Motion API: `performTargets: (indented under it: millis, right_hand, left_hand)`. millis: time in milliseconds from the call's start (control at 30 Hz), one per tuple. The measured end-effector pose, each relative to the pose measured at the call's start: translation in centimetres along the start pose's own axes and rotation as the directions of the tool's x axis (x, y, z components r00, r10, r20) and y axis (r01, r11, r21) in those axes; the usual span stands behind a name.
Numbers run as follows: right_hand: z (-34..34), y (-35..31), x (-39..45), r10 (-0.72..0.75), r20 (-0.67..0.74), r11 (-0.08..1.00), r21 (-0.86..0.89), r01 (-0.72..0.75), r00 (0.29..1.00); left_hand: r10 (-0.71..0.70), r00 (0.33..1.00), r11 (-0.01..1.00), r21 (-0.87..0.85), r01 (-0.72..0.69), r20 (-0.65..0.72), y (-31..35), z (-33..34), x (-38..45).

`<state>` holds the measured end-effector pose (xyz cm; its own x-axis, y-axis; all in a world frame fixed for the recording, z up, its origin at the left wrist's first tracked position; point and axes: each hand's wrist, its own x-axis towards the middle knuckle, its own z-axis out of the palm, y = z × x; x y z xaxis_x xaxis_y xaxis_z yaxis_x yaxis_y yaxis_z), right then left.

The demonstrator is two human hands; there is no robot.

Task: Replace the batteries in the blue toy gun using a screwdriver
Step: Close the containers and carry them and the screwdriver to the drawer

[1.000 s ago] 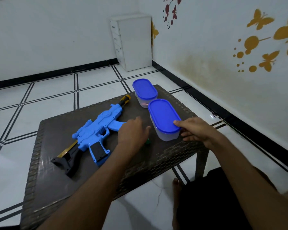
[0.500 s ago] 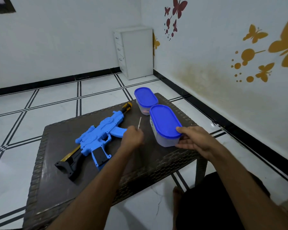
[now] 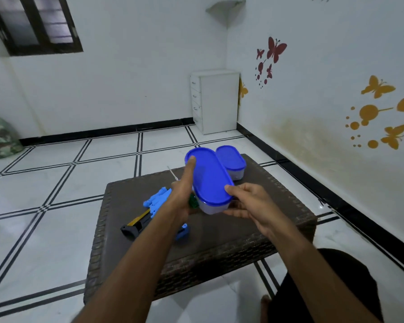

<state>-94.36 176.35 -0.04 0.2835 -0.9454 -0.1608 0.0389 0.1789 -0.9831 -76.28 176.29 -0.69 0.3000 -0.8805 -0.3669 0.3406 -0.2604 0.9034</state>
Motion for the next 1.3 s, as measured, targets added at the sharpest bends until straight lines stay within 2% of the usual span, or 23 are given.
performTargets:
  millis: [100,167,233,300,367,467,567,633,767,833,1000,1133,1167,1300]
  right_hand:
    - [1.1,-0.4,1.2,0.021,0.067,0.999,-0.049,-0.018,0.998]
    - [1.4,-0.9,2.7,0.043,0.08,0.988,-0.153,-0.03,0.996]
    - [1.4,-1.6,5.9,-0.009,-0.037,0.956,-0.292,-0.002,0.999]
    - [0.5,-2.2,9.9,-0.156,-0.192,0.885,-0.463,0.05,0.969]
    - [-0.5,-3.0,15.0,-0.22,-0.273,0.783,-0.622,0.003,0.937]
    - [-2.2,-3.2,22.7,-0.129,-0.3,0.636,-0.756,-0.154,0.945]
    - [-3.3,-2.3,27.8,0.076,-0.331,0.553,-0.771,-0.316,0.941]
    - [-3.5,-1.7,28.7,0.159,-0.322,0.555,-0.753,-0.354,0.933]
    - [-3.4,-1.8,27.5,0.212,-0.34,0.75,-0.544,-0.376,0.916]
    - [-3.0,-2.7,26.3,0.272,-0.364,0.8,-0.428,-0.42,0.89]
    - [-0.9,-6.5,20.6,0.457,-0.413,0.789,-0.221,-0.574,0.788]
    - [4.6,-13.6,13.1,0.539,-0.403,0.785,-0.08,-0.615,0.74]
    - [6.4,-15.6,11.4,0.539,-0.398,0.8,-0.033,-0.598,0.743]
    - [14.0,-24.8,5.6,0.469,-0.309,0.877,0.053,-0.477,0.828]
  left_hand:
    - [0.034,0.999,0.997,0.068,-0.032,-0.029,1.0,-1.3,-0.1]
    - [0.064,0.996,0.995,0.078,-0.059,-0.064,1.1,-2.4,1.2]
    - [0.057,0.995,0.995,0.085,-0.051,-0.076,1.4,-3.6,3.5]
    - [0.063,0.994,0.991,0.123,-0.053,-0.084,1.8,-4.5,5.4]
    - [0.038,0.998,0.993,0.111,-0.032,-0.054,2.3,-5.1,8.0]
    - [-0.001,1.0,0.994,0.108,0.002,-0.016,3.7,-5.3,11.5]
    - [-0.041,0.999,0.987,0.159,0.037,0.016,5.3,-5.9,15.4]
    - [-0.075,0.997,0.979,0.191,0.075,-0.01,5.9,-6.2,17.0]
    - [-0.187,0.982,0.966,0.178,0.189,-0.027,8.0,-6.7,16.4]
    - [-0.241,0.97,0.953,0.187,0.24,-0.018,9.6,-7.3,15.2]
    - [-0.33,0.941,0.922,0.19,0.338,-0.074,15.7,-10.6,9.7]
    - [-0.388,0.92,0.907,0.152,0.392,-0.057,23.5,-13.3,4.2]
    - [-0.4,0.915,0.904,0.146,0.403,-0.048,25.6,-13.7,2.9]
    - [-0.443,0.897,0.885,0.16,0.438,-0.007,34.8,-16.4,-1.8]
